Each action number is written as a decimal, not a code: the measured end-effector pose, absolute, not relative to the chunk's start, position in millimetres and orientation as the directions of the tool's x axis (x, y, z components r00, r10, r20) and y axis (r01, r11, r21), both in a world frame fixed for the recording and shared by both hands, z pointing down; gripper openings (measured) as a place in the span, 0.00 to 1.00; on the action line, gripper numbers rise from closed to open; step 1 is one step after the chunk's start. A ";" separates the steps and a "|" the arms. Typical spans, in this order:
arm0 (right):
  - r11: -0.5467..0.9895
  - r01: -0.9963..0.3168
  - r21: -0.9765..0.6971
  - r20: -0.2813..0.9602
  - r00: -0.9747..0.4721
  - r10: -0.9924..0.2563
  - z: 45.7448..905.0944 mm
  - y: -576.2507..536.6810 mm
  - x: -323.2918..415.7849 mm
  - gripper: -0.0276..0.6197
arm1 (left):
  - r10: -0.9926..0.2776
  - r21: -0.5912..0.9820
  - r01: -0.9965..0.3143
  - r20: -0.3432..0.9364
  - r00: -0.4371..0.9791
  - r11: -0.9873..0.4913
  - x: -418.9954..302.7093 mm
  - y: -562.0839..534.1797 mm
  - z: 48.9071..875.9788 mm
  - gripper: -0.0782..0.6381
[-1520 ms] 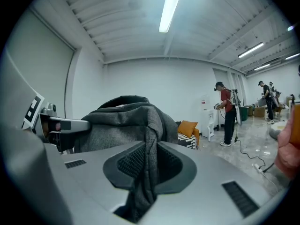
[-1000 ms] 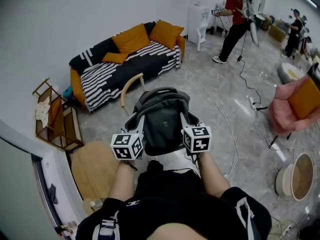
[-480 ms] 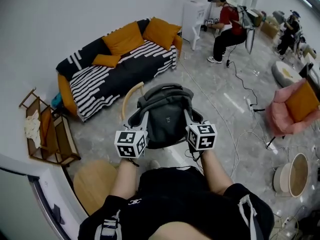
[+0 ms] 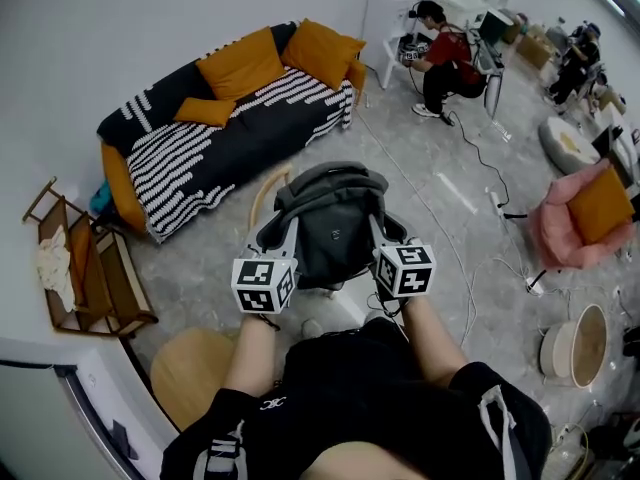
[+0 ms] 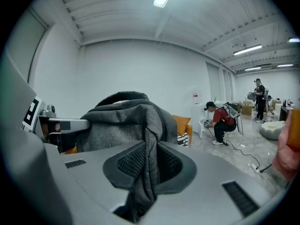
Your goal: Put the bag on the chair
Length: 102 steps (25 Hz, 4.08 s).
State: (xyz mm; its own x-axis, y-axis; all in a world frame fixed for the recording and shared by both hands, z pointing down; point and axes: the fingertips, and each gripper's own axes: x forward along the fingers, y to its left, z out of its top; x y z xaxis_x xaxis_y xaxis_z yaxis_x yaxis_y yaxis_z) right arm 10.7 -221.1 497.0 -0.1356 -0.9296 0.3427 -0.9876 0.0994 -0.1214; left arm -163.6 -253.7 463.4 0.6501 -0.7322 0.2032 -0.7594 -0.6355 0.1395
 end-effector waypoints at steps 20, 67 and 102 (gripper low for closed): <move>0.257 -0.952 -0.169 0.437 -0.306 -0.846 562.2 -384.5 49.6 0.16 | -0.753 0.231 -0.841 0.375 0.541 -0.489 -128.7 -382.5 531.4 0.23; 0.723 -0.674 -0.149 0.764 -0.543 -0.349 786.0 -625.6 -39.8 0.17 | -0.772 0.198 -0.972 0.635 0.030 0.126 -180.0 -511.1 755.8 0.25; 0.613 -0.789 -0.029 0.031 -0.614 -0.789 449.7 -508.4 -43.0 0.06 | -0.968 -0.051 -0.994 0.229 -0.103 0.094 -255.5 -402.7 453.2 0.15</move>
